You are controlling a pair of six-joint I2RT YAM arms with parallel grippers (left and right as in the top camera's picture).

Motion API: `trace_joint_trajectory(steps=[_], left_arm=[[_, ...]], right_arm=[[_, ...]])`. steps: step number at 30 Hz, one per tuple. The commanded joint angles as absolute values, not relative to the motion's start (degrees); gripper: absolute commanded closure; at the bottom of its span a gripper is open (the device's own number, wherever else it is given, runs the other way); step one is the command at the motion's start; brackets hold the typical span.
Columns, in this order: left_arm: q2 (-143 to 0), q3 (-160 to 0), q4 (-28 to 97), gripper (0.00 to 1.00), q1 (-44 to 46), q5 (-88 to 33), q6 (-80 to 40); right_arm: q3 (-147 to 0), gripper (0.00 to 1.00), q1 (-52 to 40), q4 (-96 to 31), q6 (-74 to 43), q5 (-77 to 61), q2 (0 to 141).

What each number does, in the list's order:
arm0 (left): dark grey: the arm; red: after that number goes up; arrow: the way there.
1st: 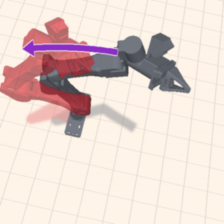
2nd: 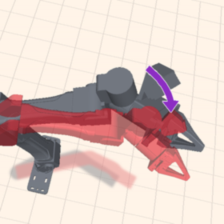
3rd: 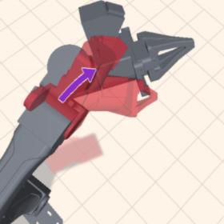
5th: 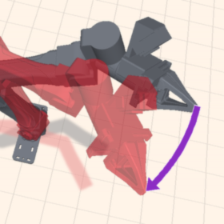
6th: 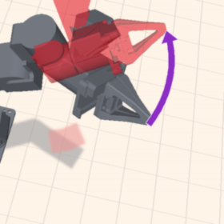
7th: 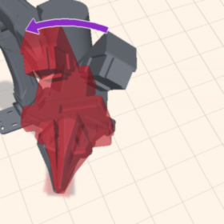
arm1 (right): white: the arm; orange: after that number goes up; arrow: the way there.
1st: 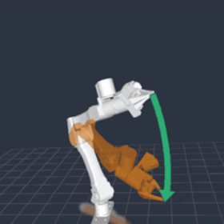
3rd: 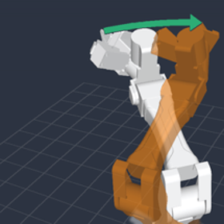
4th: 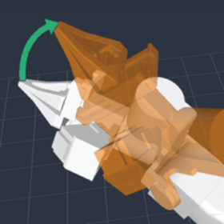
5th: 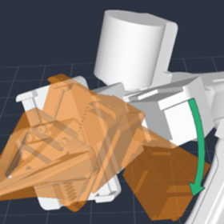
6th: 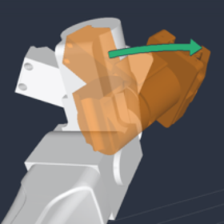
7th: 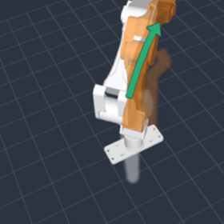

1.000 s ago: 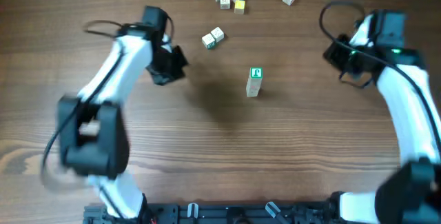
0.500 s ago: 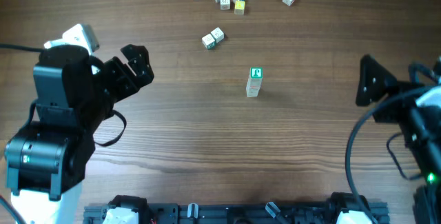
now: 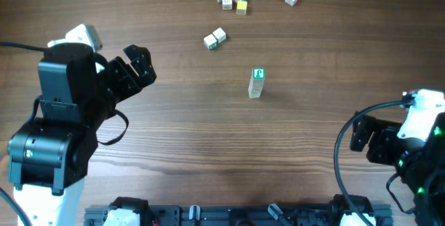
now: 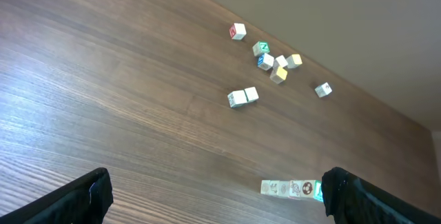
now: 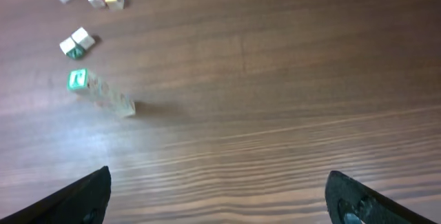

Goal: Form a tower

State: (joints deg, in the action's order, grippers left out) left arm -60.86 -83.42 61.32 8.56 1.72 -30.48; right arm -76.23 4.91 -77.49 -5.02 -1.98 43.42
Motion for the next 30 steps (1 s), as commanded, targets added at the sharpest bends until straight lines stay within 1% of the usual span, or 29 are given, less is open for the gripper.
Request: trace_joint_trajectory(steps=[1,3,4,5,7,9,11,12,13,14,16,18,20,23,25,28,30], left_arm=[[-60.99,-83.46,61.17,0.00,8.51,2.66,-30.04],[-60.99,-83.46,61.17,0.00,8.51,2.66,-30.04],[-60.99,-83.46,61.17,0.00,8.51,2.66,-30.04],[-60.99,-83.46,61.17,0.00,8.51,2.66,-30.04],[-60.99,-83.46,61.17,0.00,8.51,2.66,-30.04],[-60.99,-83.46,61.17,0.00,8.51,2.66,-30.04],[-60.99,-83.46,61.17,0.00,8.51,2.66,-30.04],[-60.99,-83.46,61.17,0.00,8.51,2.66,-30.04],[-60.99,-83.46,61.17,0.00,8.51,2.66,-30.04],[-60.99,-83.46,61.17,0.00,8.51,2.66,-30.04],[-60.99,-83.46,61.17,0.00,8.51,2.66,-30.04],[-60.99,-83.46,61.17,0.00,8.51,2.66,-30.04],[-60.99,-83.46,61.17,0.00,8.51,2.66,-30.04],[-60.99,-83.46,61.17,0.00,8.51,2.66,-30.04],[-60.99,-83.46,61.17,0.00,8.51,2.66,-30.04],[-60.99,-83.46,61.17,0.00,8.51,2.66,-30.04],[-60.99,-83.46,61.17,0.00,8.51,2.66,-30.04]], right_arm=[[-76.38,0.00,3.57,-78.70,-3.01,-0.03,43.11],[-75.83,0.00,3.60,-68.47,-1.72,-5.43,39.88],[-74.32,0.00,3.60,-61.58,1.85,-9.32,37.52],[-70.43,0.00,3.60,-50.81,7.84,-14.50,33.91],[-59.81,0.00,3.60,-32.42,13.41,-20.16,27.73],[-46.81,0.00,3.60,-15.88,13.34,-22.52,22.22],[-29.80,0.00,3.60,5.30,11.38,-24.93,15.73],[-25.56,0.00,3.60,10.55,9.61,-24.73,13.96],[-16.91,0.00,3.60,19.49,5.28,-21.87,10.48],[-13.26,0.00,3.60,22.74,3.70,-19.90,9.30],[-6.31,0.00,3.60,27.62,1.85,-16.05,6.74],[-1.87,0.00,3.60,28.49,1.28,-14.04,3.46],[-0.30,0.00,3.60,24.49,1.37,-12.99,0.19],[-0.30,0.00,3.57,19.75,1.50,-11.31,0.19],[-0.30,0.00,3.57,12.01,1.45,-10.94,0.16],[-0.30,0.00,3.57,3.66,1.32,-10.96,0.16],[-0.30,0.00,3.60,0.82,1.06,-10.98,0.16]])
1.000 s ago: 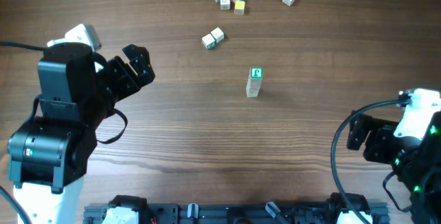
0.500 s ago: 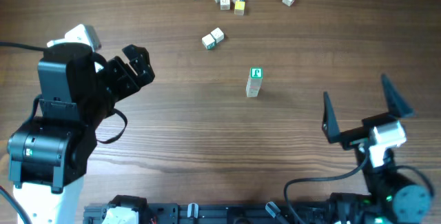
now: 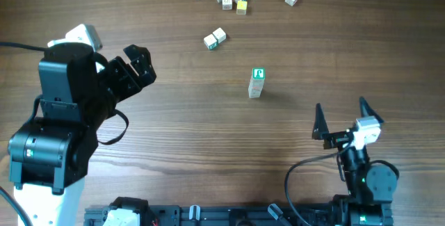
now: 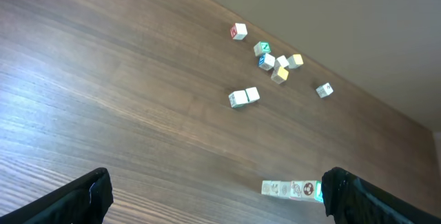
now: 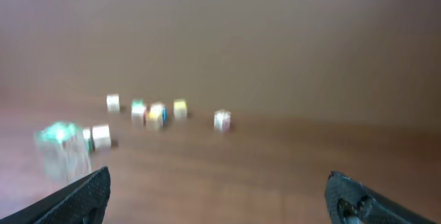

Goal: Form a tower

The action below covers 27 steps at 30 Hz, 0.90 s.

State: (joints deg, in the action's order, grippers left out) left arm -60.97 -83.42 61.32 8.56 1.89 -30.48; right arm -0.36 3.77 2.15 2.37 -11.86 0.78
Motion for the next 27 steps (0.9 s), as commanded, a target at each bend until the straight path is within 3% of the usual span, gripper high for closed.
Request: trace_joint_trajectory(steps=[1,12,16,19,23,27], left_arm=[[-60.99,-83.46,61.17,0.00,8.51,2.66,-30.04],[-60.99,-83.46,61.17,0.00,8.51,2.66,-30.04],[-59.72,-82.28,65.98,0.00,9.26,11.75,-25.45],[-51.70,-67.22,52.77,0.00,9.23,13.30,-18.96],[-29.63,-35.64,28.21,0.00,5.32,7.86,-17.76],[-11.18,-16.53,15.49,0.00,1.50,4.49,-17.19]], right_arm=[[-0.30,0.00,3.57,0.84,1.08,-10.96,0.16],[-0.30,0.00,3.60,0.82,1.10,-10.96,0.27],[-0.30,0.00,3.60,0.82,1.10,-10.94,0.27],[-0.30,0.00,3.60,0.82,1.10,-10.96,0.27],[-0.30,0.00,3.60,0.82,1.13,-10.94,0.27],[-0.30,0.00,3.60,0.82,1.10,-10.96,0.27]])
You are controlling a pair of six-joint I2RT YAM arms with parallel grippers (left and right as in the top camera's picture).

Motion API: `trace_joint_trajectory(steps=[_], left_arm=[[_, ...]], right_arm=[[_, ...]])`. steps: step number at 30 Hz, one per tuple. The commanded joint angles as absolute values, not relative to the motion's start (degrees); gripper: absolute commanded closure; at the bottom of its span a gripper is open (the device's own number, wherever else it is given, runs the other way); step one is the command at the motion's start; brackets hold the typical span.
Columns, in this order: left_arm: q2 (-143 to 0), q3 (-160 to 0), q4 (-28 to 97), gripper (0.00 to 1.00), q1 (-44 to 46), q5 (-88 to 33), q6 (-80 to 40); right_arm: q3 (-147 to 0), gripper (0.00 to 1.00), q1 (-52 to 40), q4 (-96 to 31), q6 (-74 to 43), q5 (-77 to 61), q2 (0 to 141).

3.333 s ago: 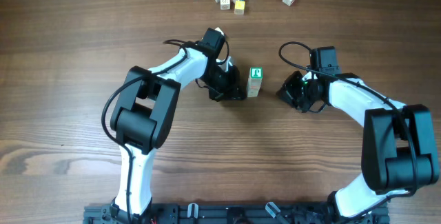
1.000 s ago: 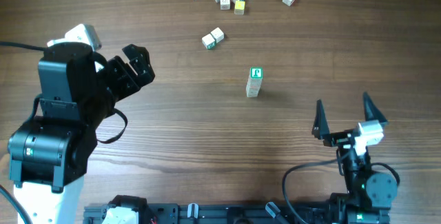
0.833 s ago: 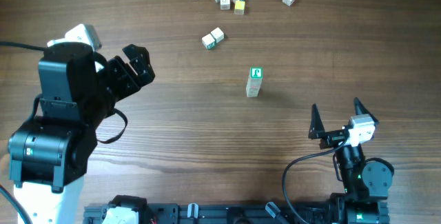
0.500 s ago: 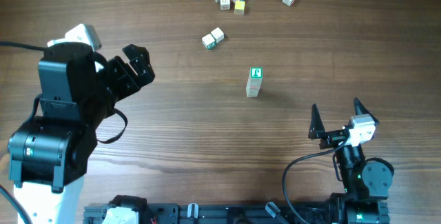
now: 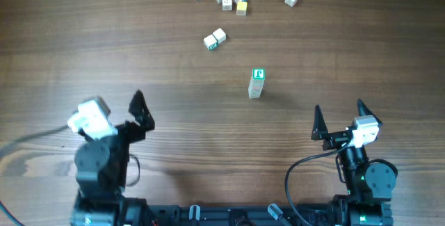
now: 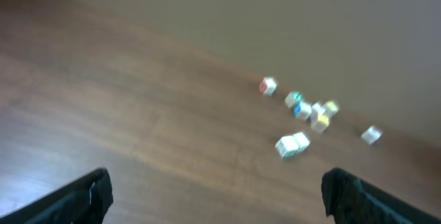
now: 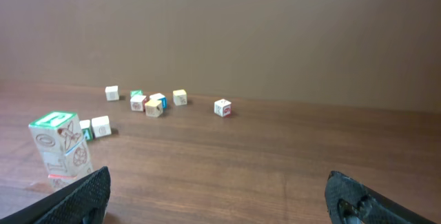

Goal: Form a tower

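The tower is a stack of several small wooden picture blocks with a green-topped one uppermost. It stands upright mid-table, and also at the left of the right wrist view. My left gripper sits low at the near left, open and empty. Its view is blurred and the tower lies outside it. My right gripper sits low at the near right, open with nothing between its fingers. Both are far from the tower.
Loose blocks lie at the far side: a cluster, a pair, a single block to the right and another to the left. The same blocks show along the back in the right wrist view.
My left arm was raised at the left of the table and is now folded low at the near left edge, still open. The right arm and the tower have not moved.
At first both arms reached out, left at the table's left, right at its right edge, with the tower standing. Then the right arm was folded at the near edge. Now the left arm is folded there too. No block has moved.
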State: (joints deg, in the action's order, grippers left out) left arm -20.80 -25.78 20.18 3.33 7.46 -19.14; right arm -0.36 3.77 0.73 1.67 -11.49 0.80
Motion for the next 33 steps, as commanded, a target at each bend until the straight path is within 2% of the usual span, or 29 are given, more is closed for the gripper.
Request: trace_joint_trajectory(steps=[1,4,8,14,33], left_arm=[[-7.77,-13.43,12.71,0.00,1.02,4.56,-16.32],[-1.21,-5.89,5.10,0.00,-1.83,4.51,-13.69],[-0.16,-1.61,2.55,0.00,-4.51,4.99,-13.65],[-0.16,-0.32,4.34,0.00,-4.62,0.84,-6.63],[-0.38,-0.32,4.12,0.00,-4.62,0.67,-6.63]], right_arm=[[-0.30,0.00,3.60,0.82,1.10,-10.94,0.27],[-0.30,0.00,3.60,0.82,1.10,-10.94,0.27],[-0.30,0.00,3.60,0.82,1.13,-10.94,0.27],[-0.30,0.00,3.60,0.82,1.10,-10.94,0.27],[-0.30,0.00,3.60,0.82,1.10,-10.96,0.27]])
